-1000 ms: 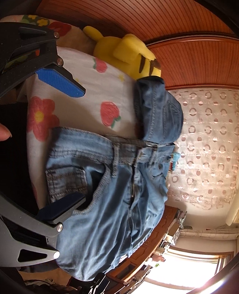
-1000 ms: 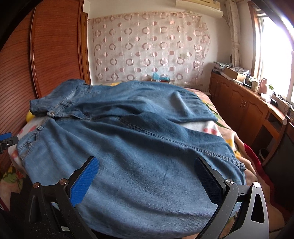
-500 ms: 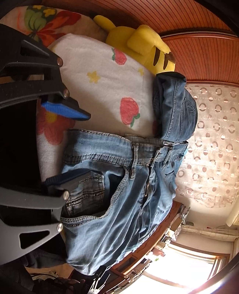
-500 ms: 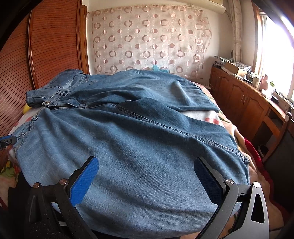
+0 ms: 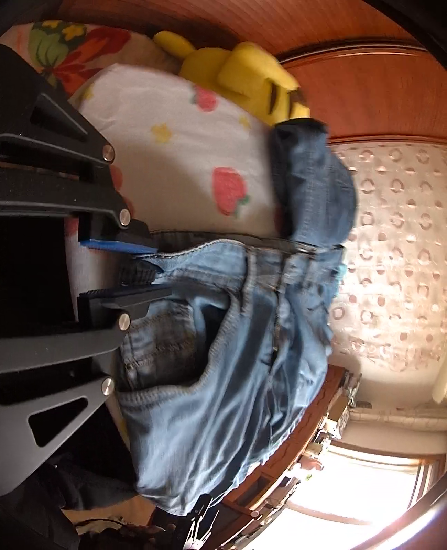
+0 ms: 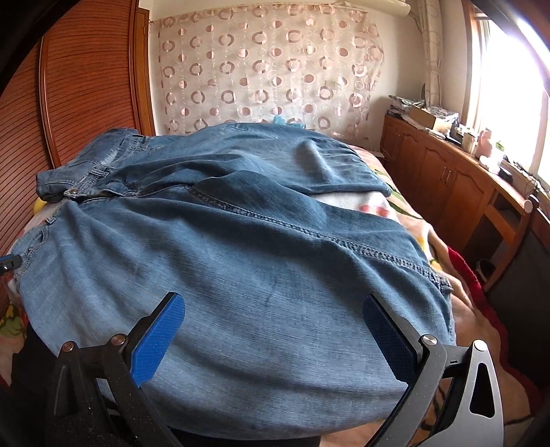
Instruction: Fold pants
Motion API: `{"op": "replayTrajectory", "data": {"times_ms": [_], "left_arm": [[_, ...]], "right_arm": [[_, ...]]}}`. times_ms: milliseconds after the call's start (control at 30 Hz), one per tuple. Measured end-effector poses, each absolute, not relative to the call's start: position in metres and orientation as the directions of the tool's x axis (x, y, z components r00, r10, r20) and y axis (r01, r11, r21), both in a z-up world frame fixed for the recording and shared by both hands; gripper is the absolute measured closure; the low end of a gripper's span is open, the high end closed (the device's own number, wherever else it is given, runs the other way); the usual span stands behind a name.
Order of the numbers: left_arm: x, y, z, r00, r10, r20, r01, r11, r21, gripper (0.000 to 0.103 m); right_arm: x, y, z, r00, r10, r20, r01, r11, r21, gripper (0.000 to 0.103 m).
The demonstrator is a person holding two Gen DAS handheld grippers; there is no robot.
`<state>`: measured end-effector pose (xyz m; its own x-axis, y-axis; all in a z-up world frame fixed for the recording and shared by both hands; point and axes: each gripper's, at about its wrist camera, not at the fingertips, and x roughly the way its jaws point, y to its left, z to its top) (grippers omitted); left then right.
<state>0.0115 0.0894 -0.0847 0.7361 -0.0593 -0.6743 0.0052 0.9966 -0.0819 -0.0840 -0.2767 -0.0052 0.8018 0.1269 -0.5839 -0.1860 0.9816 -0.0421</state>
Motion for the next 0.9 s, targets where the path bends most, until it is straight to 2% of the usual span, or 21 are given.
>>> {"op": "replayTrajectory", "data": {"times_ms": [233, 267, 500, 667, 900], "left_arm": [[0.013, 0.078, -0.035, 0.804, -0.096, -0.587, 0.062, 0.995, -0.078, 0.089], [0.016, 0.077, -0.026, 0.812, -0.104, -0.575, 0.073, 0.994, -0.077, 0.096], [0.050, 0.052, 0.007, 0.836, -0.147, -0.529, 0.160, 0.987, -0.020, 0.096], [0.073, 0.039, 0.016, 0.842, -0.155, -0.517, 0.188, 0.982, 0.012, 0.096], [0.112, 0.031, 0.035, 0.858, -0.150, -0.491, 0.188, 0.982, 0.028, 0.096]], "right_arm": [[-0.084, -0.275, 0.003, 0.803, 0.138, -0.579, -0.186, 0.982, -0.023, 0.000], [-0.085, -0.275, 0.005, 0.803, 0.146, -0.578, -0.191, 0.982, -0.018, 0.000], [-0.067, -0.277, 0.019, 0.786, 0.233, -0.572, -0.240, 0.969, 0.065, 0.002], [-0.069, -0.271, 0.029, 0.778, 0.289, -0.558, -0.297, 0.952, 0.078, 0.008], [-0.072, -0.257, 0.037, 0.747, 0.369, -0.553, -0.395, 0.916, 0.078, 0.027]]}}
